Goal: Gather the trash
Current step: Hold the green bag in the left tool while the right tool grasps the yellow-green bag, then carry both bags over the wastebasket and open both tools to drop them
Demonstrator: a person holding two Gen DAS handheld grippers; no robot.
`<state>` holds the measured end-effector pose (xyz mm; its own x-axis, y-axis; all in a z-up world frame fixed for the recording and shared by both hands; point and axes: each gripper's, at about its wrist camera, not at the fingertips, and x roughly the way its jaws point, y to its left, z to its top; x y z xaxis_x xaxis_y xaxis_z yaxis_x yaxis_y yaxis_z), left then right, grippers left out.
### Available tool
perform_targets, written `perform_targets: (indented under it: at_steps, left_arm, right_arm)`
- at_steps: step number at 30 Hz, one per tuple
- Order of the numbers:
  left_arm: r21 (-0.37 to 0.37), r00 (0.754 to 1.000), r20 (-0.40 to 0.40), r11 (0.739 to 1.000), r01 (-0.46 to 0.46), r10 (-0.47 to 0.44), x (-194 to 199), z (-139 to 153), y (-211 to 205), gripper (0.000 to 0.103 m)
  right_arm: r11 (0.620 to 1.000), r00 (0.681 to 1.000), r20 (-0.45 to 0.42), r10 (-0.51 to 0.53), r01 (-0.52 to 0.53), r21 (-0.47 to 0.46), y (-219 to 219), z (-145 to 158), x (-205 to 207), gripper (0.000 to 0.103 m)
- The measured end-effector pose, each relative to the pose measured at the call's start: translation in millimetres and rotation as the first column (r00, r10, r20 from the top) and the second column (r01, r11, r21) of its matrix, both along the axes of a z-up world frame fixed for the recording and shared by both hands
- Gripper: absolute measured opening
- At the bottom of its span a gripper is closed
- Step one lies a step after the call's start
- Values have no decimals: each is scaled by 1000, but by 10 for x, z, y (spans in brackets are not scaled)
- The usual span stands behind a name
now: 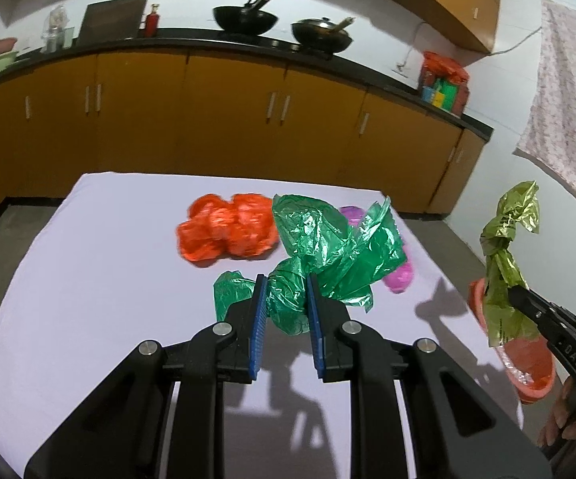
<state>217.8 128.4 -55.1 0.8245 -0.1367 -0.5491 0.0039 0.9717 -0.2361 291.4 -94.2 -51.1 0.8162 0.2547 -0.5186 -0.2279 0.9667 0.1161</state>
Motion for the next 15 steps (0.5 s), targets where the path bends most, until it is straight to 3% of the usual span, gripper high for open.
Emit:
perform_targets:
  at_steps: [15]
  left_arm:
    - [-8, 989, 19, 989, 146, -146, 57, 104, -757, 20]
  right_arm:
    - [983, 985, -2, -174, 174, 57, -747, -60, -282, 4]
